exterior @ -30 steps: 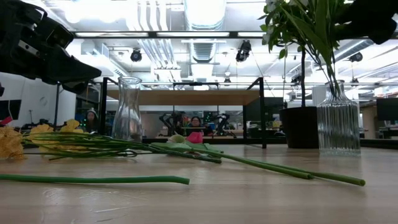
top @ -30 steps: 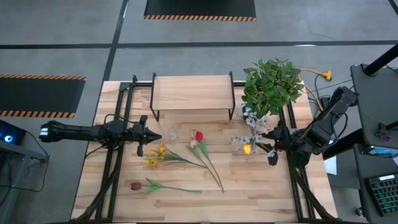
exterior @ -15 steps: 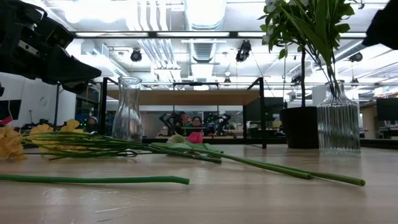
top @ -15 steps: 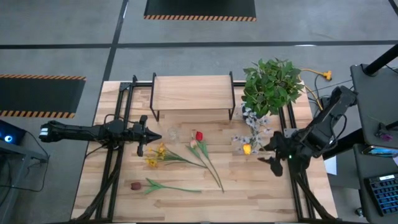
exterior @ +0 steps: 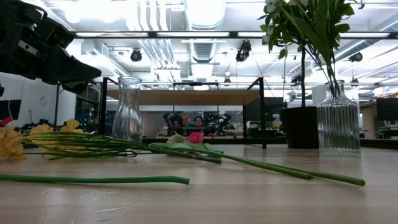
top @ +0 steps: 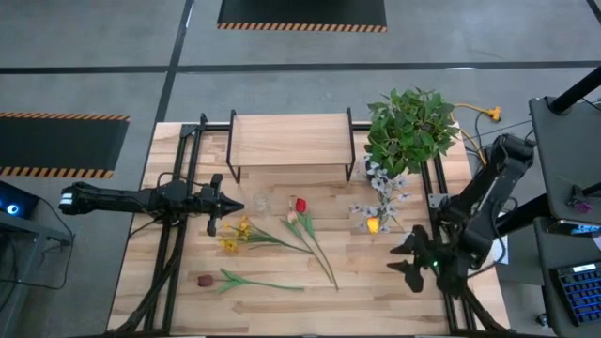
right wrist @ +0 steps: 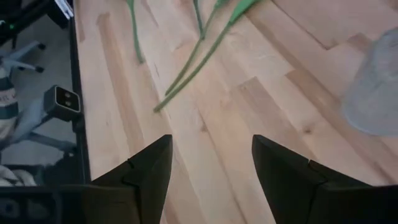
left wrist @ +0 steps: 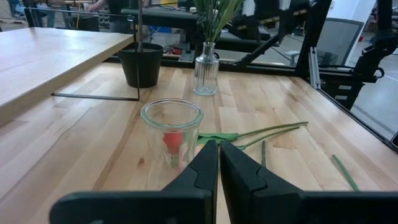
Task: Pick and place flowers into a vace then onto a shelf
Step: Put the red tulip into the right transparent vase
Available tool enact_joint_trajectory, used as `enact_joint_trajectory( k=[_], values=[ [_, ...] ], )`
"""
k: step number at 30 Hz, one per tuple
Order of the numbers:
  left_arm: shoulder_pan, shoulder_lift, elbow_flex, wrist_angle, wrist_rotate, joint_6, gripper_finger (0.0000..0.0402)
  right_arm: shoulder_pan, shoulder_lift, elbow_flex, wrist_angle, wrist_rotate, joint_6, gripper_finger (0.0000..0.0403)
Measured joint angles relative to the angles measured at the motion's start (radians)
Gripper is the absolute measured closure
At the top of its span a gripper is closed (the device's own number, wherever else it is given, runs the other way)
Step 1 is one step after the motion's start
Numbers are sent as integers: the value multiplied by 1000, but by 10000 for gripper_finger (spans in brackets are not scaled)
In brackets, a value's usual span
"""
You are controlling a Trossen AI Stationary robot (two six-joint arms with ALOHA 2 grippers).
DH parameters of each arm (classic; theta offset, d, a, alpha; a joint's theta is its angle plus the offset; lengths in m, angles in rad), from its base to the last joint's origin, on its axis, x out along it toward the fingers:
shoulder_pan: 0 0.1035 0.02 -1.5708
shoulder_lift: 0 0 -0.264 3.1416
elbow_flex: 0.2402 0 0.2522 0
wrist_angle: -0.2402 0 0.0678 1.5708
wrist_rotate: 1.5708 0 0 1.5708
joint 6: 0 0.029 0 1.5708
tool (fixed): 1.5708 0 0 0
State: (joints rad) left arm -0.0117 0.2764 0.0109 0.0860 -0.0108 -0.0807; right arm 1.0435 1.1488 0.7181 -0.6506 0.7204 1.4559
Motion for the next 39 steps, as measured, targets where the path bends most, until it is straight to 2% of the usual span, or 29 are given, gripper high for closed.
enact_joint_trajectory(
  k=[6,16,19,28,33,39],
  values=[
    [0,0,0,0,0,0,402,-3,175,97,11,29,14,193],
    [0,0,0,0,0,0,402,-8,499,383,-35,222,-21,193],
    [0,0,0,0,0,0,402,-23,584,474,-48,244,-51,193],
    [0,0,0,0,0,0,402,-96,836,713,-49,245,-216,193],
    [0,0,0,0,0,0,402,-178,921,796,-50,236,-206,193],
    [0,0,0,0,0,0,402,-287,960,801,-57,180,-93,196]
  ],
)
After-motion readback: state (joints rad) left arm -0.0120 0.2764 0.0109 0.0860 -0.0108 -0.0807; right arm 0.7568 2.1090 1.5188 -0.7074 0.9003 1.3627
